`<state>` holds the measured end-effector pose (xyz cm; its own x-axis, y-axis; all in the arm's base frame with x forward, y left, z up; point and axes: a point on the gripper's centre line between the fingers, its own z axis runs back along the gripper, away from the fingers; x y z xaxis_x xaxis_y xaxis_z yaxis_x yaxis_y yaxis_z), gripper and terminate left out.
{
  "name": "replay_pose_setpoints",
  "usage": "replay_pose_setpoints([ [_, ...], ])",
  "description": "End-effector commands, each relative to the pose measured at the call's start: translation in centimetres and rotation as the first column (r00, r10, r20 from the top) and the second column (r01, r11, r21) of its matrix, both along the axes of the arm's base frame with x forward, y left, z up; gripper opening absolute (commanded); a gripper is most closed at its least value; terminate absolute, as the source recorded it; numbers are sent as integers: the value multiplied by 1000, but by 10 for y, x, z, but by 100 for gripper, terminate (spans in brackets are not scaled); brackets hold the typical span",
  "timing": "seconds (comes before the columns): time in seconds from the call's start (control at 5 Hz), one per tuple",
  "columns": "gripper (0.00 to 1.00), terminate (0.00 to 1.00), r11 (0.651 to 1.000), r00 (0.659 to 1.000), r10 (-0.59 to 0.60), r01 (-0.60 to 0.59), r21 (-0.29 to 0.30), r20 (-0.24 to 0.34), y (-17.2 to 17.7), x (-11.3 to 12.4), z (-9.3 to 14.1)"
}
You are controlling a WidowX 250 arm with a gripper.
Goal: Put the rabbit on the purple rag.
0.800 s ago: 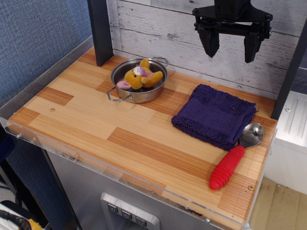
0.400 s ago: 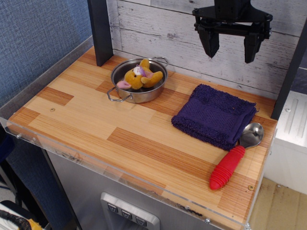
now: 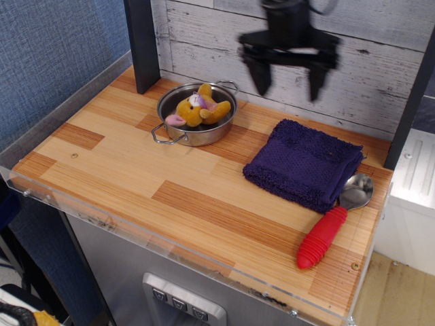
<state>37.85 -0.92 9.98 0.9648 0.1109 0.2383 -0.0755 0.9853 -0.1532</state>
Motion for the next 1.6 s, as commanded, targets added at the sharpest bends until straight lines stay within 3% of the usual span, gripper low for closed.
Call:
replay_pose_setpoints([
  [0.0,100,0,990,988,135,-137,18,69,55,-17,25],
  [0.4,100,0,974,975,200,-208,90,94,71,-24,10],
  [1.2,100,0,947,956,284,-292,131,78,99,-11,-14],
  [1.4,100,0,950,956,283,-290,115,71,93,-7,-25],
])
